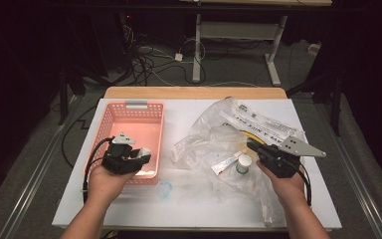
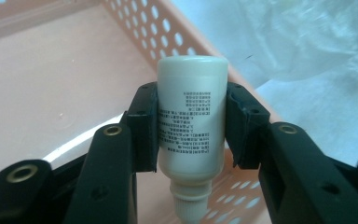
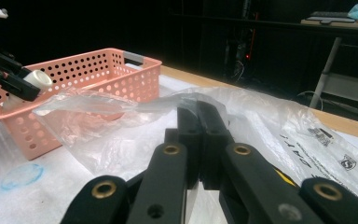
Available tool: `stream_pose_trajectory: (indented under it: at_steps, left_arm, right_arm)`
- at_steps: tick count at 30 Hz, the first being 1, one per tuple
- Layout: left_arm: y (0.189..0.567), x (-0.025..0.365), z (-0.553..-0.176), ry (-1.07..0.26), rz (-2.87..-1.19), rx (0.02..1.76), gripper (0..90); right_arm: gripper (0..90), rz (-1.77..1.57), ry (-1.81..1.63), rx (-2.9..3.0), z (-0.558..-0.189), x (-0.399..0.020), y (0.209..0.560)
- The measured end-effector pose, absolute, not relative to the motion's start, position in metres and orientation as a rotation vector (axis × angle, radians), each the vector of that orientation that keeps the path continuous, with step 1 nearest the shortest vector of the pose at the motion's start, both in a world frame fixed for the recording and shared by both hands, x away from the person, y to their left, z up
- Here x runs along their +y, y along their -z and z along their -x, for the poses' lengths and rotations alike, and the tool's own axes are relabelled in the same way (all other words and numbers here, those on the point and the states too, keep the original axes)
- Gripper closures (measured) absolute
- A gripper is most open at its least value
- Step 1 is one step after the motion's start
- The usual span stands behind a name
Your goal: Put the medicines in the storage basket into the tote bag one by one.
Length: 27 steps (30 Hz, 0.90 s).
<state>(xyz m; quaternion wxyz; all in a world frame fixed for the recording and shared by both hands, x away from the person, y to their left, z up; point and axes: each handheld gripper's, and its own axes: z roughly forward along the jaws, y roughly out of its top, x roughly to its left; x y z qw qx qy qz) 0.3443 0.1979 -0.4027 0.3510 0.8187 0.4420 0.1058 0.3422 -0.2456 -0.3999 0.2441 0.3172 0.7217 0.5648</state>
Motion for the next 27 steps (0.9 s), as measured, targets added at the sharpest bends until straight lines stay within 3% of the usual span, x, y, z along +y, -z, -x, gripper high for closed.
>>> stream_pose_trajectory:
  at_steps: [17,27]
  left_arm:
    - [0.368,0.151,-0.319,-0.295,-2.116,0.934,58.3]
    - [0.374,0.112,-0.315,-0.234,-2.131,0.844,58.3]
  right_arm:
    - [90.0,-0.863,-1.548,1.963,-0.341,-0.247,0.398]
    - [90.0,-0.863,-1.550,1.962,-0.341,-0.247,0.398]
